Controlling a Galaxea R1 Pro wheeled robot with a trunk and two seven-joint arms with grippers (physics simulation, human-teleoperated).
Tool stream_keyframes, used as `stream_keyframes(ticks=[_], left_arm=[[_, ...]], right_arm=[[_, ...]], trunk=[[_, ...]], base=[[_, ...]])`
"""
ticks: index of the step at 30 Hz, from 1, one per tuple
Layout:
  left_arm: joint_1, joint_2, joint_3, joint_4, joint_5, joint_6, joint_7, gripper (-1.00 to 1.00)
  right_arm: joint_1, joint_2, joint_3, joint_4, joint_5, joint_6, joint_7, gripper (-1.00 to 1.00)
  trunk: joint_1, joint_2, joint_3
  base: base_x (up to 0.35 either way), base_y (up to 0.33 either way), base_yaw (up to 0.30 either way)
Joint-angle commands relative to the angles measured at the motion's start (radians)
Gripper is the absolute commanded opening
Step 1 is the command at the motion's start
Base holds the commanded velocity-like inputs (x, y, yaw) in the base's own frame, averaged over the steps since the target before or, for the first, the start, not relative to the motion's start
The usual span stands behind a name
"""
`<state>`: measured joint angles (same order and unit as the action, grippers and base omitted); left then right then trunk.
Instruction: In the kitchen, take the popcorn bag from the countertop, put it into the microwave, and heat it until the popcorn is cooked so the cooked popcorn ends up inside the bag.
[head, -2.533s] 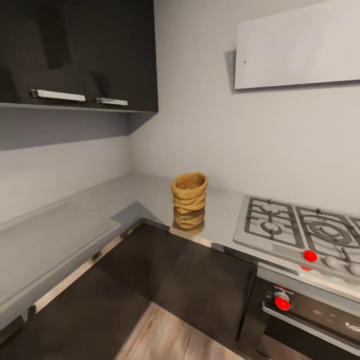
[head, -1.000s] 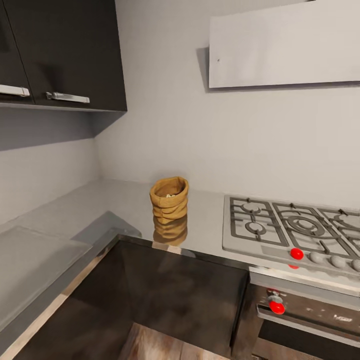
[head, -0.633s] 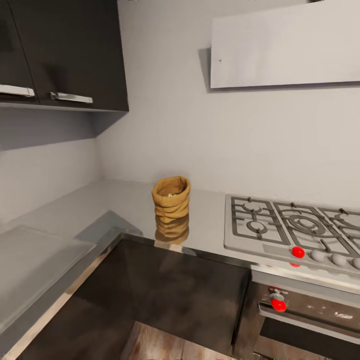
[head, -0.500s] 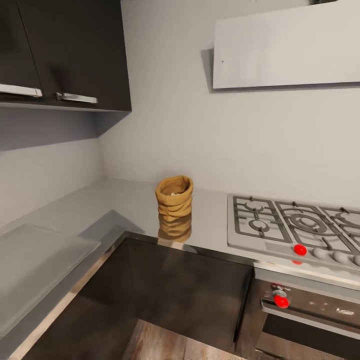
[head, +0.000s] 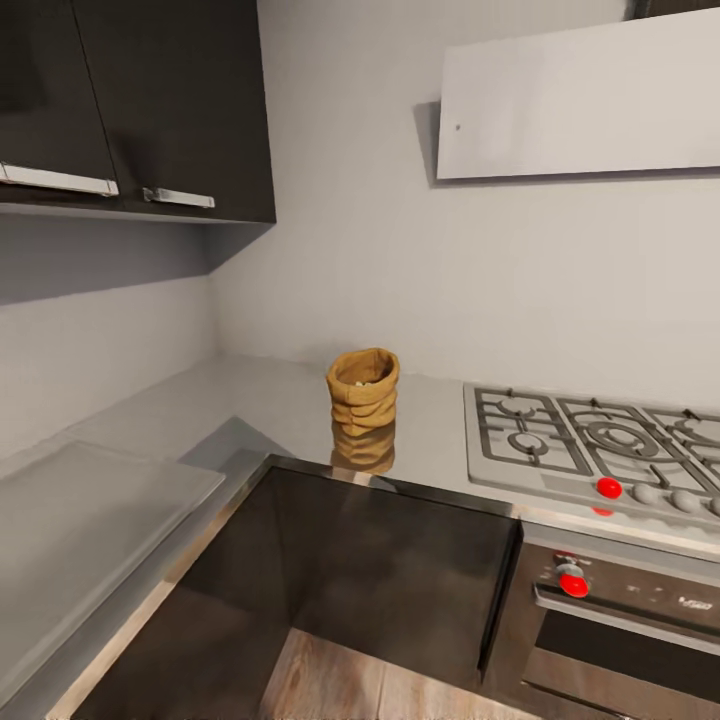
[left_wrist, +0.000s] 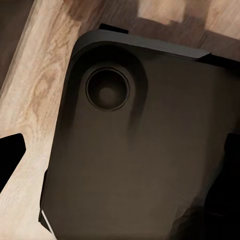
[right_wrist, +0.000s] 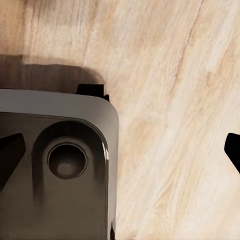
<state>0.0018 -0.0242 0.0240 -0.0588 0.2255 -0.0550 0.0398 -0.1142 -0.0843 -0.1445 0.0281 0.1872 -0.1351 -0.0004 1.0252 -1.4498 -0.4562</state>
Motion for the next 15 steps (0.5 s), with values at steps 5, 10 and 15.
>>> stream_keyframes(ticks=[5,10,15], left_arm=[[0.0,0.0,0.002,-0.001,0.003,-0.002,0.002,1.0],[0.001,-0.001,0.002,-0.001,0.003,-0.002,0.0,1.0],[0.001,0.0,0.001,-0.003,0.003,-0.002,0.0,1.0]], right_arm=[[-0.001,0.0,-0.009,0.003,0.009,-0.005,-0.004,1.0],[-0.002,0.0,-0.008,0.003,0.01,-0.009,-0.005,1.0],[-0.001,0.002,-0.007,-0.009,0.025,-0.007,-0.008,1.0]], trunk=[[0.0,-0.001,-0.001],[0.0,-0.001,-0.001],[0.0,-0.001,-0.001]], base=[[0.0,0.0,0.0],[0.0,0.0,0.0],[0.0,0.0,0.0]])
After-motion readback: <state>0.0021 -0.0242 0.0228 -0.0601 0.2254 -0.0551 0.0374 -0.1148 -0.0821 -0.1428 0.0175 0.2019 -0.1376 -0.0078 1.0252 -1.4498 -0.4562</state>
